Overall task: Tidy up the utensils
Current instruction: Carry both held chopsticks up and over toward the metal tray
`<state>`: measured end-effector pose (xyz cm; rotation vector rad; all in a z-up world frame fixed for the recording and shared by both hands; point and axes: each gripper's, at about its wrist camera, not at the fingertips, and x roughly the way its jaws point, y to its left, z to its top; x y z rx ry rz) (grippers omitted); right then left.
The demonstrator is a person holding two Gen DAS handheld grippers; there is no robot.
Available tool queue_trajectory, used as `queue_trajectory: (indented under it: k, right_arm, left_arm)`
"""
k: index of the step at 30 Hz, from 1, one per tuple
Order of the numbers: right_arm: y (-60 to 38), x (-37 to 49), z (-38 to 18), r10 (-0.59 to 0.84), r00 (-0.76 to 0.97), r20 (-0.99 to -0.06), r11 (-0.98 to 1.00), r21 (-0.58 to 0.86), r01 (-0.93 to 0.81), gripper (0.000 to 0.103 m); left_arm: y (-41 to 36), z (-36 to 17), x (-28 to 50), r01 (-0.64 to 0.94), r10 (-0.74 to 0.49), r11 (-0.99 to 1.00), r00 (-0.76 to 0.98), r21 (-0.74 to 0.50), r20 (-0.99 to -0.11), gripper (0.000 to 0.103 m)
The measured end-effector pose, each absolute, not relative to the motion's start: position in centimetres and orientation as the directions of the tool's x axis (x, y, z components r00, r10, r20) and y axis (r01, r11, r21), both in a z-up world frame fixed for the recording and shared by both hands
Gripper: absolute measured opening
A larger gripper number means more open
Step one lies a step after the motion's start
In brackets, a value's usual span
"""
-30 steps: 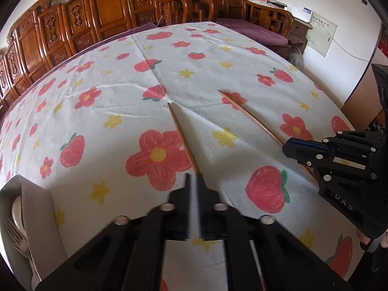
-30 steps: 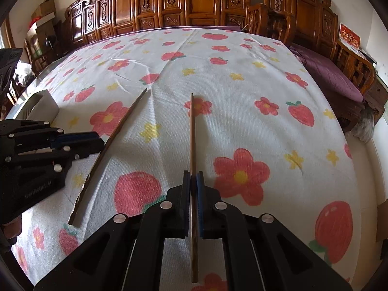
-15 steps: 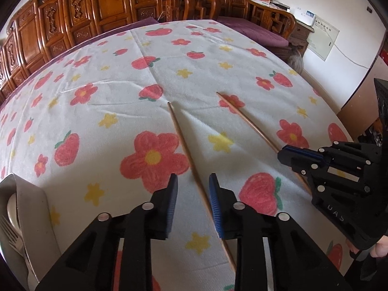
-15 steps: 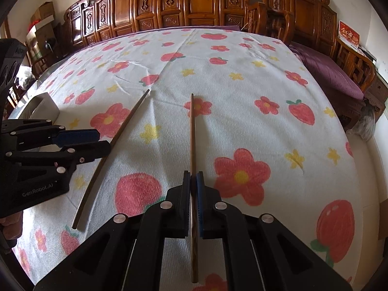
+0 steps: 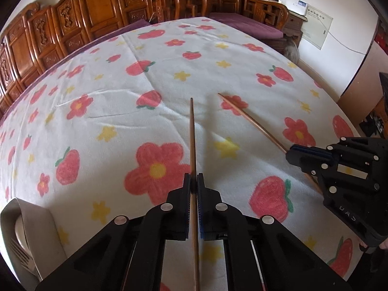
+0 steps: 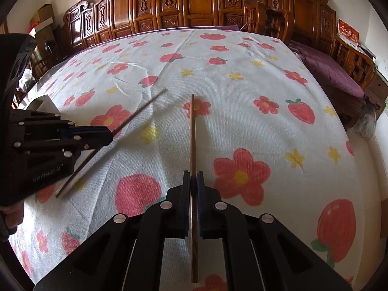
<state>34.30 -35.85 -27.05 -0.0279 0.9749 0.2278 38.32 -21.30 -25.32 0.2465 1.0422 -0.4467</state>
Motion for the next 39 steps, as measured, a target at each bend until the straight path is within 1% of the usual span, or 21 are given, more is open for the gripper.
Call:
queue_trajectory:
  k: [10, 14, 19, 21, 29, 39]
  right_arm:
    - [-35.8, 34.3, -27.0, 0.178, 0.542, -0.822, 0.976, 0.079, -0.201, 0.006]
    - [-35.8, 34.3, -27.0, 0.179, 0.542, -0.821, 0.977, 0.082, -0.198, 0.006]
    - [-35.8, 34.4, -27.0, 0.181, 0.543, -0.820, 0.976, 0.083, -0.200, 0.006]
    - [-35.8, 34.4, -27.0, 0.179, 0.543, -0.820, 0.977, 0.081, -0.199, 0.006]
    - [-34.7, 34.0, -26.1, 0.170, 0.559, -0.811, 0.975, 0.055, -0.217, 0.006]
    - [-33.1, 33.1, -24.3, 0.178, 0.578, -0.797, 0.969, 0.040, -0.244, 0.006]
  left_arm:
    - [-21.7, -24.3, 38.0, 0.487, -0.247, 0.873, 0.431, -0.006, -0.868, 0.004]
    - [-22.1, -24.6, 38.3, 0.480, -0.240, 0.877, 0.425, -0.007, -0.873, 0.004]
    - [-22.2, -25.5, 38.3, 0.479, -0.212, 0.877, 0.433, 0.025, -0.876, 0.004]
    - [-21.9, -25.4, 38.1, 0.480, -0.221, 0.877, 0.430, 0.015, -0.875, 0.004]
    - [-21.0, -22.6, 36.3, 0.486, -0.242, 0.874, 0.458, 0.012, -0.855, 0.004]
    - [-18.1, -18.5, 34.3, 0.451, -0.241, 0.892, 0.508, 0.017, -0.827, 0.004]
